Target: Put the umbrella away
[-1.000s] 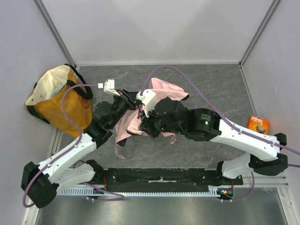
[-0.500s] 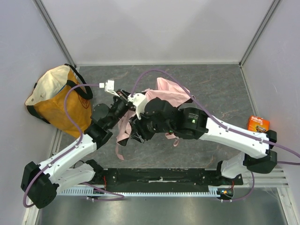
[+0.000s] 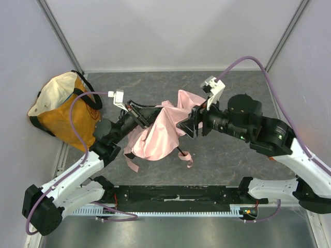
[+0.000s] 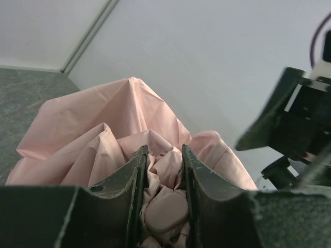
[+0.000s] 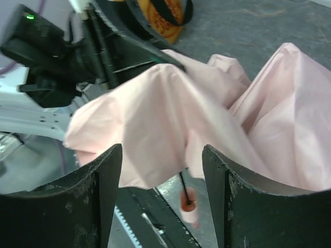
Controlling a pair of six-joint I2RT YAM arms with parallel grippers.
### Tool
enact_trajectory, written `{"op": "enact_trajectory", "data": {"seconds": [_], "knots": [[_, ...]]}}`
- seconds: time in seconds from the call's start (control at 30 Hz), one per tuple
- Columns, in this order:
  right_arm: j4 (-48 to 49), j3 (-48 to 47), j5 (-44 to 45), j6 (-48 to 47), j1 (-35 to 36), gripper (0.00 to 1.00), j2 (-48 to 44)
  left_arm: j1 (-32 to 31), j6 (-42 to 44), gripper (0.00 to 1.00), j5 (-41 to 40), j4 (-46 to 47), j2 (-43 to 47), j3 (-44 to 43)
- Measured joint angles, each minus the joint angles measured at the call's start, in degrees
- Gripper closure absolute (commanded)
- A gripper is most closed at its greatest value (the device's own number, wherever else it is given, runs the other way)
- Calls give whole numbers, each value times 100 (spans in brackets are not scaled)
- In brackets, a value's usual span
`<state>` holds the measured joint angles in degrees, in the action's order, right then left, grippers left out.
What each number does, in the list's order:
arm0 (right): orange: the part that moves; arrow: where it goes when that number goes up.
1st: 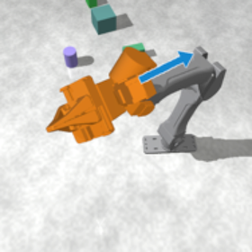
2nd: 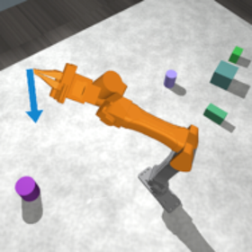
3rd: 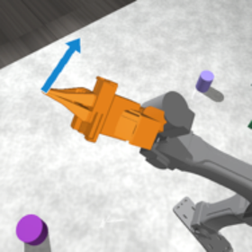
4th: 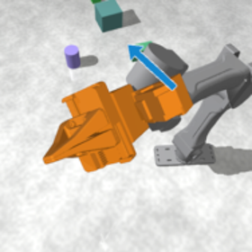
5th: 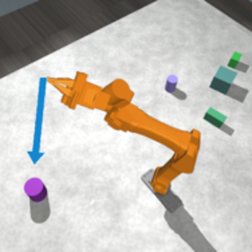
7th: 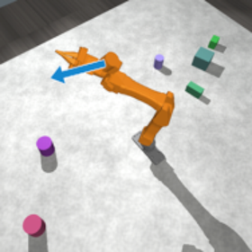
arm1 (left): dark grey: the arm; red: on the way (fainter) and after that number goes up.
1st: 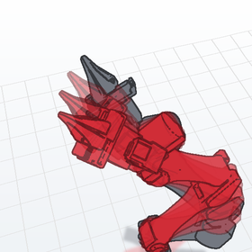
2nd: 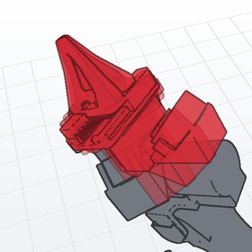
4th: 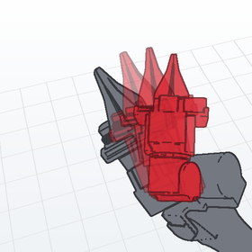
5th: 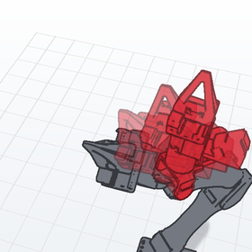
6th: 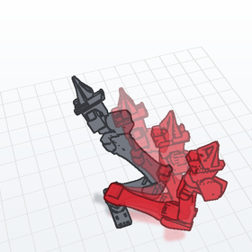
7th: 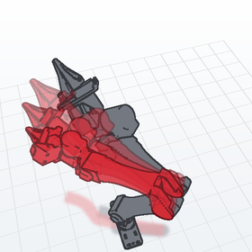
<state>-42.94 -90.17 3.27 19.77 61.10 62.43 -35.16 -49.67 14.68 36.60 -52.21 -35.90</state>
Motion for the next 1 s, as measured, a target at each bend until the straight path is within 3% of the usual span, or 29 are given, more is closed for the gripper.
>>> {"op": "enact_trajectory", "data": {"seconds": [0.27,0.7,0.83,1.0], "knots": [[48,323,-466,-437,-396,34,678,11,-37,98,514,177,0,-2],[-61,356,-566,-498,-348,8,330,59,-103,98,538,-151,-129,-151],[131,494,-715,-483,-269,2,428,72,-101,98,538,-269,-138,-201],[363,767,-660,-525,-254,2,579,90,-109,98,702,-306,-179,-245]]}}
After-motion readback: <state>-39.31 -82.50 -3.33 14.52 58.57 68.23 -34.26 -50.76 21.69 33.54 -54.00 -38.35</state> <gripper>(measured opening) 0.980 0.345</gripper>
